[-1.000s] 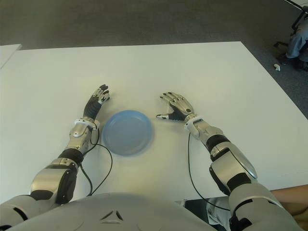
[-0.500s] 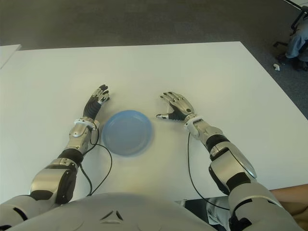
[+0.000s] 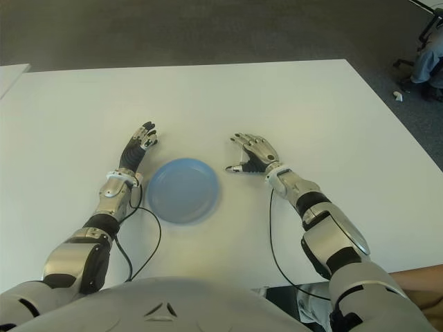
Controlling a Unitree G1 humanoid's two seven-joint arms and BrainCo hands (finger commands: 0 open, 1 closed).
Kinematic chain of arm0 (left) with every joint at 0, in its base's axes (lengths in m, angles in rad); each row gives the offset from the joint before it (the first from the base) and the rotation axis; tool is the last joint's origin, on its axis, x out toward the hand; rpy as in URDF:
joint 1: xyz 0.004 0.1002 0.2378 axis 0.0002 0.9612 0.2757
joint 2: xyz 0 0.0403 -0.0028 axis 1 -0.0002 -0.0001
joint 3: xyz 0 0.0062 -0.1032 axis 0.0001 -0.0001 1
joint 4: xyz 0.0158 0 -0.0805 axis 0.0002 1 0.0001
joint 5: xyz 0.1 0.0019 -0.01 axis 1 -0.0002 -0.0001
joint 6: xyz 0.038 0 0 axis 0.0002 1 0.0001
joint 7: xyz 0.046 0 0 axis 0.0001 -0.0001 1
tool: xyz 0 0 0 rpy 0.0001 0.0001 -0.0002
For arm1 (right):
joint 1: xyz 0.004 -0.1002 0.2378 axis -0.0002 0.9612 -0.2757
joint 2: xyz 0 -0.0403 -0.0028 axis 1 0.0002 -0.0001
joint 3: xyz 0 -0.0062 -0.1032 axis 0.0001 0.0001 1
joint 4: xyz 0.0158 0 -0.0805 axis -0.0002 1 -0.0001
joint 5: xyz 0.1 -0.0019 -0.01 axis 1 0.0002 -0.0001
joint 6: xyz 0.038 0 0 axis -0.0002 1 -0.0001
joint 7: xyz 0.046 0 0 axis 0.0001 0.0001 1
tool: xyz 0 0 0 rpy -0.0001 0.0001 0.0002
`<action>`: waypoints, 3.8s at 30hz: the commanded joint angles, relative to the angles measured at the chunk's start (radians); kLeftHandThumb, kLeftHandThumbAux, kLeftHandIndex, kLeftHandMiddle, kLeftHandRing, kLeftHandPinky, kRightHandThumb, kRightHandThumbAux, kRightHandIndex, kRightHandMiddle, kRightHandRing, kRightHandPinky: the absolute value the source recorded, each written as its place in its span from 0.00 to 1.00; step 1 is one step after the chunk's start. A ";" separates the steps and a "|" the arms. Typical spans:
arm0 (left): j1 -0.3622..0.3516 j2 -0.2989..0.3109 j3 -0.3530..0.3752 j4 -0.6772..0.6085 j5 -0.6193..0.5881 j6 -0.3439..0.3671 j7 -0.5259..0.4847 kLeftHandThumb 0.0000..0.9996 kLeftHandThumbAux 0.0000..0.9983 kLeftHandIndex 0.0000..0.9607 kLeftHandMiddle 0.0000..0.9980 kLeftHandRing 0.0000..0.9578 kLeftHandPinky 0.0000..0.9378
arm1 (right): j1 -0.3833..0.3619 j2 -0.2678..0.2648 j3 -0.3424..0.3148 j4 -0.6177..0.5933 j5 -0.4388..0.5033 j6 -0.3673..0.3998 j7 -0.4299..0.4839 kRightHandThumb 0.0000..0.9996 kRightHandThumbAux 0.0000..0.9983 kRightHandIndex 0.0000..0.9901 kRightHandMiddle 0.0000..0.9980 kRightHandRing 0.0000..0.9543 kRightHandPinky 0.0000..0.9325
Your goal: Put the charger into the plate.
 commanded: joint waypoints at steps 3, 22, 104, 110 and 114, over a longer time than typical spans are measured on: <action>0.122 -0.010 -0.021 0.070 0.030 0.153 -0.002 0.01 0.48 0.02 0.02 0.02 0.06 | 0.074 -0.013 0.071 0.013 -0.068 0.079 0.071 0.68 0.42 0.26 0.56 0.66 0.76; 0.139 -0.018 -0.029 0.010 0.024 0.144 -0.015 0.00 0.46 0.02 0.02 0.03 0.07 | 0.141 -0.106 0.123 -0.236 -0.136 0.275 0.069 0.75 0.71 0.45 0.84 0.89 0.91; 0.114 -0.021 -0.019 0.045 0.026 0.187 -0.015 0.00 0.48 0.03 0.05 0.04 0.07 | 0.201 -0.121 -0.200 -0.535 -0.008 0.159 -0.118 0.75 0.71 0.44 0.89 0.92 0.96; 0.111 -0.022 -0.021 0.050 0.030 0.182 -0.013 0.00 0.48 0.03 0.05 0.04 0.08 | 0.210 -0.114 -0.223 -0.550 0.009 0.151 -0.111 0.75 0.71 0.44 0.88 0.92 0.95; 0.110 -0.022 -0.021 0.050 0.029 0.183 -0.013 0.00 0.49 0.03 0.05 0.04 0.08 | 0.217 -0.113 -0.236 -0.552 0.025 0.132 -0.109 0.74 0.71 0.44 0.88 0.91 0.93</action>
